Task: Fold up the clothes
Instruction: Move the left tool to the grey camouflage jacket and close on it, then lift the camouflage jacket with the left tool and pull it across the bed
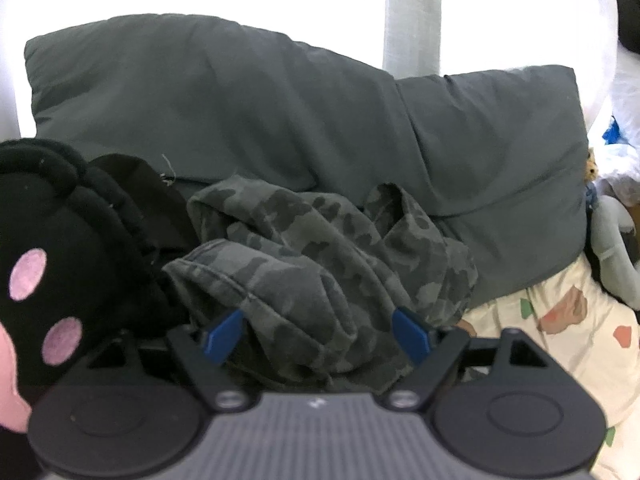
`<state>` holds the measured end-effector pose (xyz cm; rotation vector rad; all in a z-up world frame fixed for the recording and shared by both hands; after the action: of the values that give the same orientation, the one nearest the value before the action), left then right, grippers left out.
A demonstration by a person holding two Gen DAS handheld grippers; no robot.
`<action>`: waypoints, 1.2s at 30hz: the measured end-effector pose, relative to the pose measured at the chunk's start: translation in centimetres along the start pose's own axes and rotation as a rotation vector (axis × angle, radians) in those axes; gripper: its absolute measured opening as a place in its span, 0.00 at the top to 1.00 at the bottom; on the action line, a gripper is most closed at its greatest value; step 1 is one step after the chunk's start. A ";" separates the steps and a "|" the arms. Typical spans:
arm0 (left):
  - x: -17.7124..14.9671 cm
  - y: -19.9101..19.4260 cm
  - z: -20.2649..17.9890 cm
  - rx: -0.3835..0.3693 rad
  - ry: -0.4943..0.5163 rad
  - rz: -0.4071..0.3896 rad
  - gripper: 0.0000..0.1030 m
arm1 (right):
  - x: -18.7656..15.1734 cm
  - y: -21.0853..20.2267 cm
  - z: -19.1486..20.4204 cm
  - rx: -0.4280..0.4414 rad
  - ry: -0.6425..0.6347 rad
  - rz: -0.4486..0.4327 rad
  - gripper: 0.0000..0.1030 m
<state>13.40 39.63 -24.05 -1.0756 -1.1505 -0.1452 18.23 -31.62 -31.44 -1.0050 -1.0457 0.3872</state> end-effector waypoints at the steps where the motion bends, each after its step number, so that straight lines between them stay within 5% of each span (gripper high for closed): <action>1: 0.0 0.3 0.0 0.002 -0.003 -0.002 0.24 | -0.1 0.1 0.0 0.002 0.000 0.000 0.02; 3: -0.1 0.8 0.0 0.006 -0.011 -0.014 0.32 | -0.2 0.4 0.0 0.006 0.003 0.005 0.02; 4: -0.3 1.0 0.1 0.011 -0.023 -0.014 0.54 | -0.3 0.6 -0.1 0.009 0.006 0.008 0.02; 7: -0.6 1.5 0.3 0.036 -0.064 -0.022 0.83 | -0.7 1.2 -0.3 0.028 0.032 0.023 0.02; 27: -1.6 -6.6 -9.9 -0.351 0.070 -0.092 0.91 | -0.9 2.2 -0.2 0.067 0.034 0.007 0.02; 36: -5.0 -9.9 -16.3 -0.541 0.112 -0.029 0.91 | -1.2 2.6 -0.4 0.078 0.043 0.000 0.02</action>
<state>16.07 20.26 -21.87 -1.5036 -1.0499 -0.5568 18.48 -31.30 -34.34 -0.9395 -0.9850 0.4024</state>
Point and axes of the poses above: each gripper's, at about its wrist camera, not at the fingertips, and y roughly the way its jaws point, z to its left, x to its top, the point moved 6 cm from there along y, roughly the way its jaws point, and after that the axes turned 4 degrees about z, right-handed, at the moved point
